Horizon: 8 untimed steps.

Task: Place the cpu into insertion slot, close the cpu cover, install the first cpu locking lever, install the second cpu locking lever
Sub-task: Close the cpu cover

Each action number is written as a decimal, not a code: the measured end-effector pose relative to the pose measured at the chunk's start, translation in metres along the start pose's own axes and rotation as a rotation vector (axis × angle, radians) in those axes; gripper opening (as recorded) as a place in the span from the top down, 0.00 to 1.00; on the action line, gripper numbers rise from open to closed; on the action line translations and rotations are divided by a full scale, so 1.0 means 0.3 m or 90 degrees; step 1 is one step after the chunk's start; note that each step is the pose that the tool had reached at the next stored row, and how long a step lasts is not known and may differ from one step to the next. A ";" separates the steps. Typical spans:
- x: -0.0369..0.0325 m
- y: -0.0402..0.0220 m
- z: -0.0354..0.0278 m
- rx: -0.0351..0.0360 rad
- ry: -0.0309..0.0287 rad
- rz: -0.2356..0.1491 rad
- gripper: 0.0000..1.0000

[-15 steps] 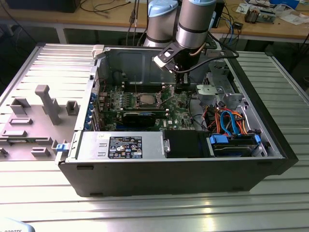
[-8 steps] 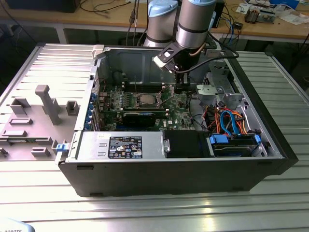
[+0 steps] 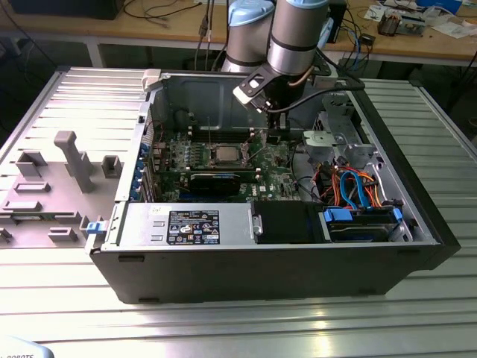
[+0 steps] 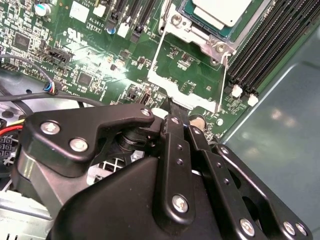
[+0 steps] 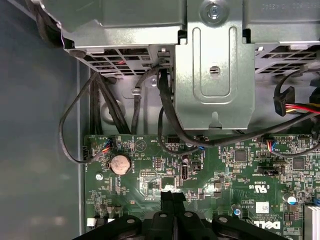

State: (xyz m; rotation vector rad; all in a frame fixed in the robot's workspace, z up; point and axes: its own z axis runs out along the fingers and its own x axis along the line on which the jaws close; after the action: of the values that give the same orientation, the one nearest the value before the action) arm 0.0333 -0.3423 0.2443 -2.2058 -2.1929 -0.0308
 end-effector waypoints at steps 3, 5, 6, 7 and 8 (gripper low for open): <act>0.000 -0.010 0.000 0.0000 0.0000 0.000 0.89; 0.000 -0.016 0.000 0.0000 0.0000 0.000 0.89; 0.000 -0.018 0.000 0.0000 0.0000 0.000 0.89; 0.000 -0.019 0.000 0.0000 0.0000 0.000 0.89; 0.000 -0.019 0.000 0.0000 0.0000 0.000 0.89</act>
State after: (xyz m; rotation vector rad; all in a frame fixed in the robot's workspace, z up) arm 0.0276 -0.3423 0.2443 -2.2056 -2.1931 -0.0308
